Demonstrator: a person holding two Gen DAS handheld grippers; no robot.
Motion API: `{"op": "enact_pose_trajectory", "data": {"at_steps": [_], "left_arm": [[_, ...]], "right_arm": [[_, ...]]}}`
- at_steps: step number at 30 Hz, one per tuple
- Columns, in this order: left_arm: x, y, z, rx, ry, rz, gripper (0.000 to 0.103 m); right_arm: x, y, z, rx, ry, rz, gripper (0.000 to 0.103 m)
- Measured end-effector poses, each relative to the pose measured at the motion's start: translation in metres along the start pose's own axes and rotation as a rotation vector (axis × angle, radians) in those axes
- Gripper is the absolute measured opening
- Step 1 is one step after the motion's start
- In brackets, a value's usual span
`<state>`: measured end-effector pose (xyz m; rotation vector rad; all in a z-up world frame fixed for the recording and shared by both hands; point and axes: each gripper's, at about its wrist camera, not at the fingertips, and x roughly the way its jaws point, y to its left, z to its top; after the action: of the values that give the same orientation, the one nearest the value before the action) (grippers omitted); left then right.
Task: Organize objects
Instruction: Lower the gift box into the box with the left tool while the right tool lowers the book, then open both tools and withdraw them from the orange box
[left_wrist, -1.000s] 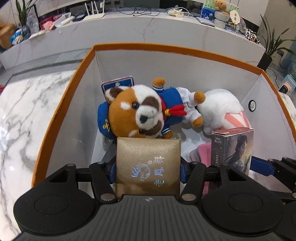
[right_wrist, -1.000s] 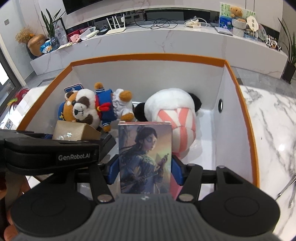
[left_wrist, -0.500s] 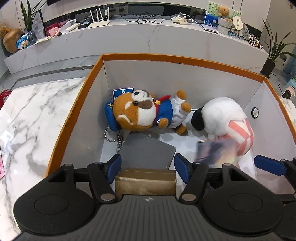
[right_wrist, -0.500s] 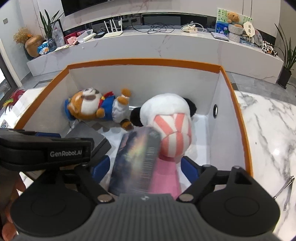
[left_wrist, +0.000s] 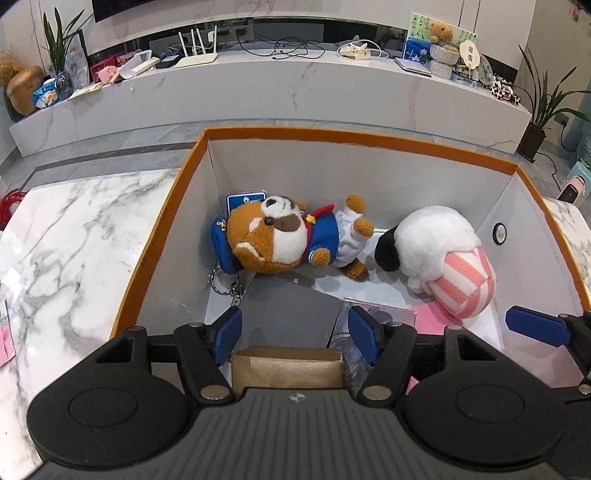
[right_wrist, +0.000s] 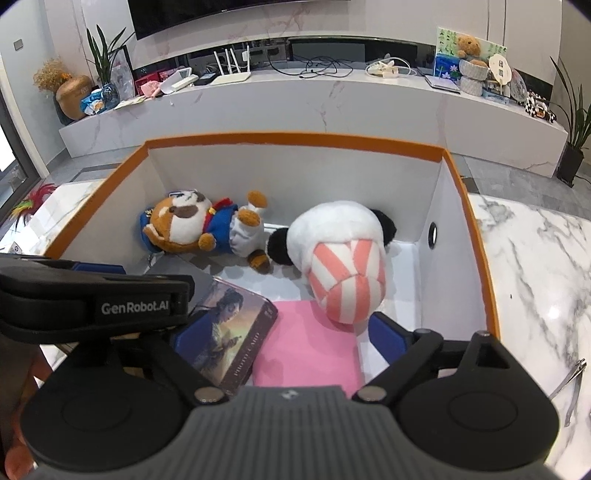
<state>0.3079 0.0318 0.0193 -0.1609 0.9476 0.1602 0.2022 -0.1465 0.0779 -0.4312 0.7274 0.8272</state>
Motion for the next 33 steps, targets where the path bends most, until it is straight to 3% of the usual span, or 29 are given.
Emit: {"op": "enact_pose_trajectory", "data": {"at_steps": [13,14,33], "left_arm": [[-0.025,0.002,-0.004,-0.003,-0.040,0.018,0.075],[-0.028,0.001,-0.004,-0.002,-0.045,0.019,0.075],[-0.107,-0.007,-0.029,0.054,-0.125,-0.017,0.079]], "right_arm": [[-0.023,0.008,-0.001,-0.030,-0.039,0.013,0.095],[-0.026,0.007,-0.001,-0.069,-0.046,0.062,0.095],[-0.111,0.004,-0.020,-0.179,-0.129,0.183,0.098]]}}
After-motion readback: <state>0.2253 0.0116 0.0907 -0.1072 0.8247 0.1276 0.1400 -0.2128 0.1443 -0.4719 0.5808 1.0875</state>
